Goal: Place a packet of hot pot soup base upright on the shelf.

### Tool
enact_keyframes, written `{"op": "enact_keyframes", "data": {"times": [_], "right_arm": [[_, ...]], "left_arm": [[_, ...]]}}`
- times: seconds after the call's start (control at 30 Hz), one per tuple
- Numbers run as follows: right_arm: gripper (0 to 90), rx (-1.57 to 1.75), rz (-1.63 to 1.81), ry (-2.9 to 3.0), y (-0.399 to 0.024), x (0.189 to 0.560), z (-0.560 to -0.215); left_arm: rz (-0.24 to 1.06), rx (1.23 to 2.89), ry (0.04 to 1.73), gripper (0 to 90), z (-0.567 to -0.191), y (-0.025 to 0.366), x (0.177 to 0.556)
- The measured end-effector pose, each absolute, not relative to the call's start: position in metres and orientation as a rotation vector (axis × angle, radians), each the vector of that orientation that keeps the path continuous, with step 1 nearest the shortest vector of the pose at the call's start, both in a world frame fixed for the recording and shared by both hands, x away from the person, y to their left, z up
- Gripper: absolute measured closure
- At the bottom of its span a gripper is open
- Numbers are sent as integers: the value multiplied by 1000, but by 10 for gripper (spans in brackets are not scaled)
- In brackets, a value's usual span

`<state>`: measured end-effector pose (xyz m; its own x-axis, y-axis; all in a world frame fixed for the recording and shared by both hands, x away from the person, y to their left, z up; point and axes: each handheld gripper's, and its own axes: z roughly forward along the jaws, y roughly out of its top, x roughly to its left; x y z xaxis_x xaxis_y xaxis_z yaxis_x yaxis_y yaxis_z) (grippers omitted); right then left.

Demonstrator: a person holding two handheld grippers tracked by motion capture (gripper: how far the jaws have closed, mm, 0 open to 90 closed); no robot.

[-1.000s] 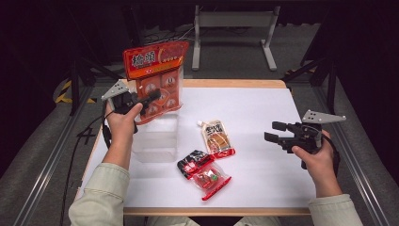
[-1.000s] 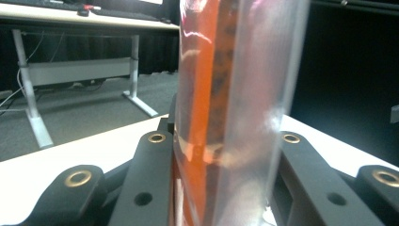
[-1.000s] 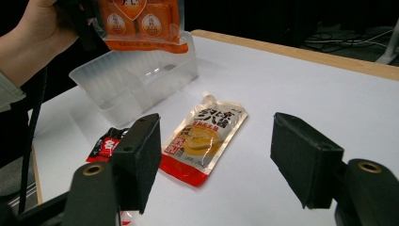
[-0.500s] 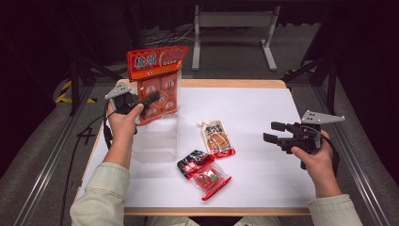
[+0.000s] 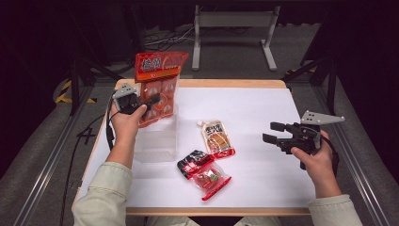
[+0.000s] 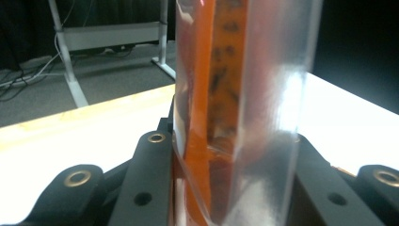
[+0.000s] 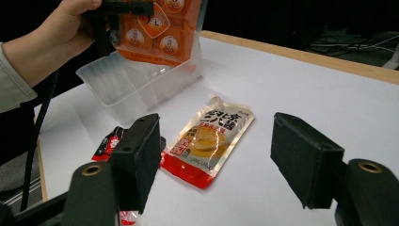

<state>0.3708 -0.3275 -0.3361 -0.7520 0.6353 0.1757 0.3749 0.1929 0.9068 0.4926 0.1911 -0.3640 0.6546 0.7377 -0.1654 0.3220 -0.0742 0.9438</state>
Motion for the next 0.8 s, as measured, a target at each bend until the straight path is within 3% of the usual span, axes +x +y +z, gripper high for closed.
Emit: {"op": "enact_keyframes", "data": {"times": [0.37, 0.7, 0.8], "right_arm": [[347, 968, 1585, 2230, -328, 371, -337], [345, 961, 1589, 2235, -327, 370, -337], [346, 961, 1589, 2238, -326, 370, -337]], "left_arm": [[407, 1675, 906, 712, -371, 181, 500], [245, 1708, 1016, 693, -366, 186, 500], [270, 1804, 1006, 682, -360, 190, 498]]}}
